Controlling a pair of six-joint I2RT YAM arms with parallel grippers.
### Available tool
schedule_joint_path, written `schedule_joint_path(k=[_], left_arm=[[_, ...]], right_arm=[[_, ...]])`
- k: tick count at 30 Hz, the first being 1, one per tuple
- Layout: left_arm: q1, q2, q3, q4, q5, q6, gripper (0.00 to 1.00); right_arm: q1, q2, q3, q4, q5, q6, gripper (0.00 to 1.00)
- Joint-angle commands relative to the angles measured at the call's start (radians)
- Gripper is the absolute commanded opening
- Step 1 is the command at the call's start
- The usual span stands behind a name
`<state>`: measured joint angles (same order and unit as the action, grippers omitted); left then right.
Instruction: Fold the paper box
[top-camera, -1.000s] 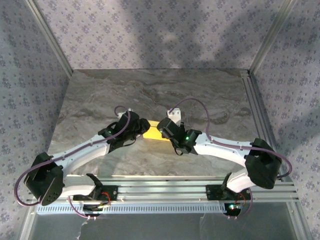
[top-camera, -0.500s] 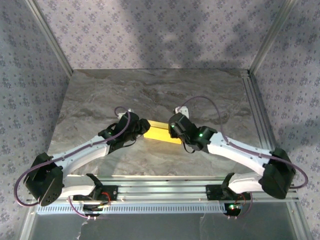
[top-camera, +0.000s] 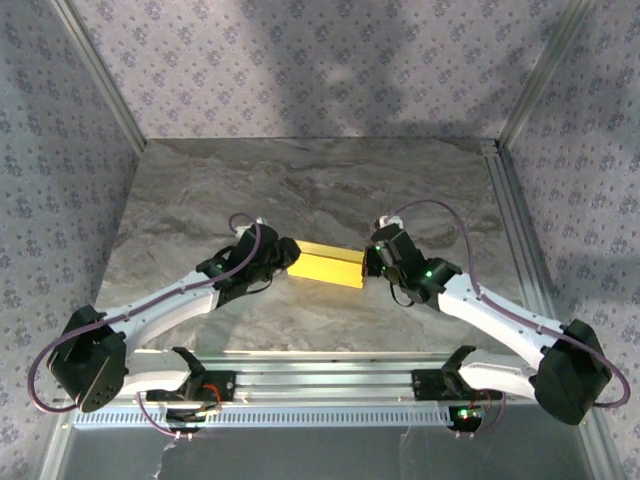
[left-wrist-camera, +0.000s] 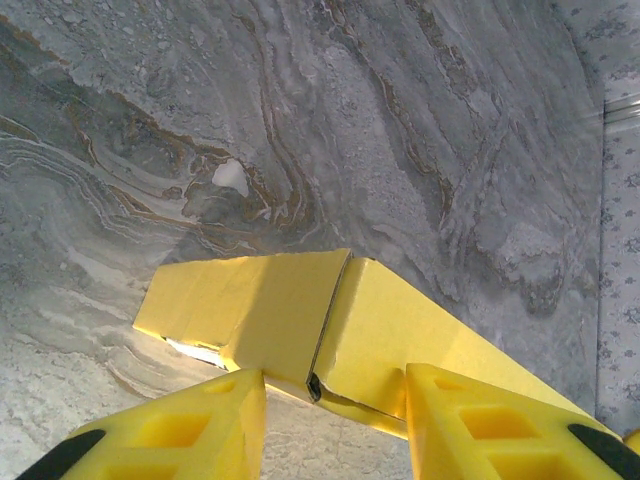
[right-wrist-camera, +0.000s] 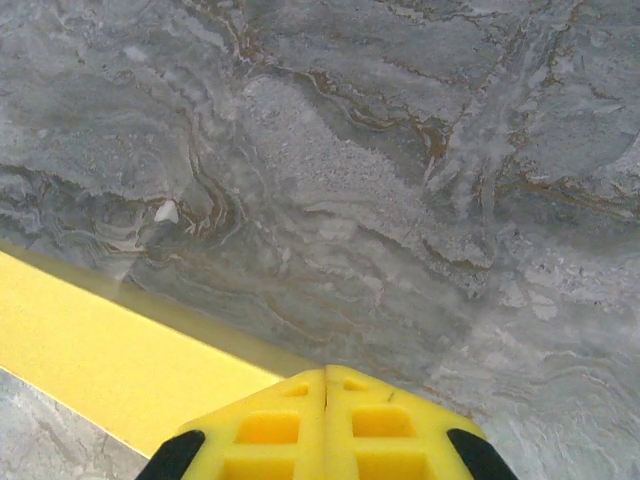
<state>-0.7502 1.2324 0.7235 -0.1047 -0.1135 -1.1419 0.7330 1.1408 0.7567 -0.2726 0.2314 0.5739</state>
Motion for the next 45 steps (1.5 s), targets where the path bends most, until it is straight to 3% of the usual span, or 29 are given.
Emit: schedule_joint_path(k=[1,4,30,35,45], left_arm=[[-0.008,0.029,-0.035,-0.148,-0.013,0.012,0.39],[-0.009,0.029,-0.034,-0.148,-0.014,0.012,0.39],[-0.013,0.019,-0.035,-0.151,-0.019,0.004,0.39],[-0.012,0.015,-0.036,-0.149,-0.021,0.002,0.38],[-0.014,-0.012,-0.059,-0.140,-0.031,-0.006,0.38]], right_arm=[[0.015,0.031,-0.022,0.014,-0.012,-0.019,0.04],[0.023,0.046,-0.026,-0.001,0.017,-0.010,0.00],[0.126,0.133,-0.081,-0.162,0.167,0.070,0.00],[0.184,0.168,-0.063,-0.214,0.249,0.063,0.00],[0.346,0.226,0.031,-0.324,0.533,0.063,0.00]])
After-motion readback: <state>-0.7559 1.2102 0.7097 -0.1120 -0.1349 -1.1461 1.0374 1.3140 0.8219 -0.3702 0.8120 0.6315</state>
